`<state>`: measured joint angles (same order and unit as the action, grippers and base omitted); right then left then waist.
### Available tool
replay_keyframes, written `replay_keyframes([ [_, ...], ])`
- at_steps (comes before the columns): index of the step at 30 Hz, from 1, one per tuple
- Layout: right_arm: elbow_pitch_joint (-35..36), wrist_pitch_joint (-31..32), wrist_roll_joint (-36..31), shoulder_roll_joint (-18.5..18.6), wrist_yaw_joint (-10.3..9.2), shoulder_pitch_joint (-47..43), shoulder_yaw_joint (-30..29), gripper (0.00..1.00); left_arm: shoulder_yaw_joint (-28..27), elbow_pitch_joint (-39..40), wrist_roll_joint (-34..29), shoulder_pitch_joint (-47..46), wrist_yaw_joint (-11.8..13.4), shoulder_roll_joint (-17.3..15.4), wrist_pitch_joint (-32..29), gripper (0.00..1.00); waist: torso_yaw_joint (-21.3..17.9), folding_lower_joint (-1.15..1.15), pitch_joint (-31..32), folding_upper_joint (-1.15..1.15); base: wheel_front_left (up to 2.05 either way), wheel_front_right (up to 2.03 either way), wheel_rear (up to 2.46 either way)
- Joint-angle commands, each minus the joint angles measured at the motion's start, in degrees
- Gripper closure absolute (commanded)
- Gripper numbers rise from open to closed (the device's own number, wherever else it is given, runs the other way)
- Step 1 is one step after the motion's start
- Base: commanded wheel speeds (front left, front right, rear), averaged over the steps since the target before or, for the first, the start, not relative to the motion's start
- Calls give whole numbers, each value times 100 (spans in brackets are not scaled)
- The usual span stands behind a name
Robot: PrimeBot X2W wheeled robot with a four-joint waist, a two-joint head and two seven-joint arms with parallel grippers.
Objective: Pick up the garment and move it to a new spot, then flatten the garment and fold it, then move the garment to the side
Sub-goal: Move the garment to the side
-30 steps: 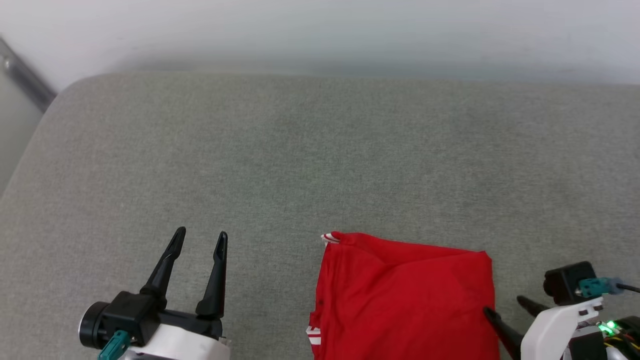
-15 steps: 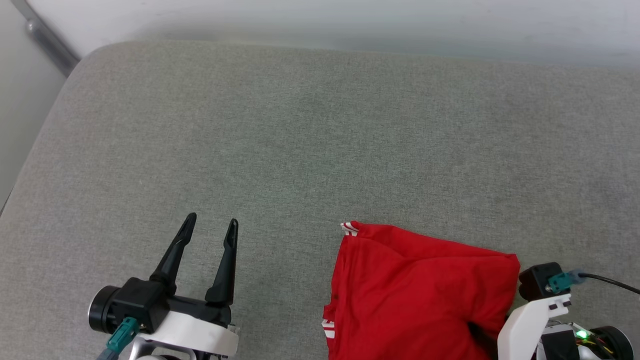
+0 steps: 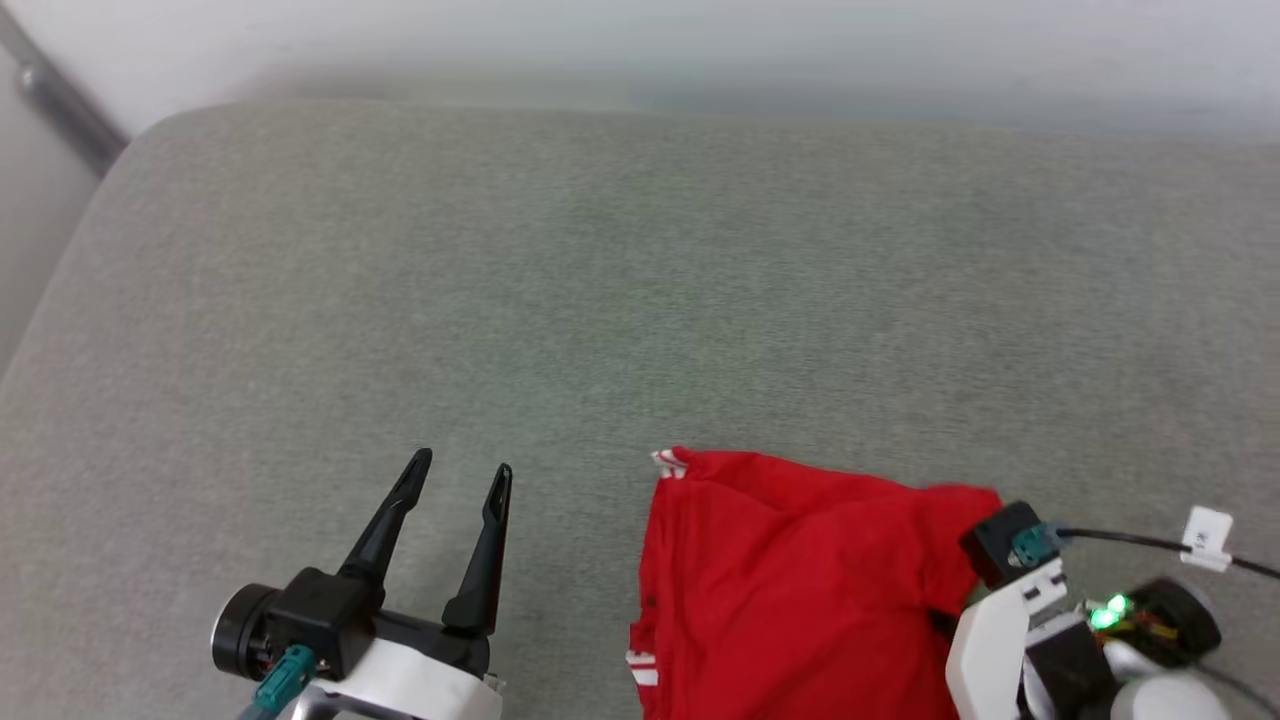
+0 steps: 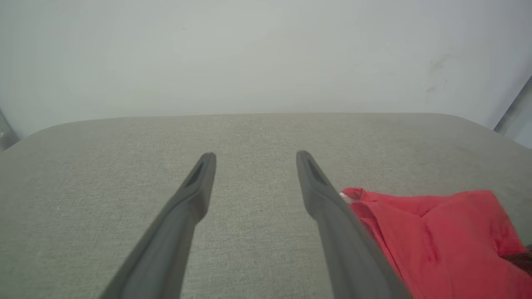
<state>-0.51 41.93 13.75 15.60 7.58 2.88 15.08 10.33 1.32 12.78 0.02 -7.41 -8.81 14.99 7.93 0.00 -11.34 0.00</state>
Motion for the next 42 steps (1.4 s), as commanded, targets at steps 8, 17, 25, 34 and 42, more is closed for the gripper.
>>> replay_keyframes([
  [8, 477, 405, -335, 1687, -13, 1440, 1368, 100, 665, 48, -70, 0, -10, -176, 27, 0, -1120, 0, 23, 0, 0, 0, 0],
  [17, 409, 433, -37, 3306, -12, 2798, 2049, 100, 1025, 267, -178, -460, -10, -311, 24, 0, -2087, 0, -632, 0, 0, 0, 0],
  [25, -323, -360, -148, 3766, -12, 3190, 1410, 100, 1294, 462, -246, -1060, -10, -594, 21, 0, -2354, 0, -1546, 0, 0, 0, 0],
  [34, -1617, -1117, -500, 3758, -12, 3163, 465, 100, 1562, 687, -314, -1555, -10, -971, 21, 0, -2252, 0, -2293, 0, 0, 0, 0],
  [42, -2351, -1763, -847, 3639, -12, 3042, -395, 100, 1572, 831, -349, -1691, -10, -1043, 21, 0, -2097, 0, -2575, 0, 0, 0, 0],
])
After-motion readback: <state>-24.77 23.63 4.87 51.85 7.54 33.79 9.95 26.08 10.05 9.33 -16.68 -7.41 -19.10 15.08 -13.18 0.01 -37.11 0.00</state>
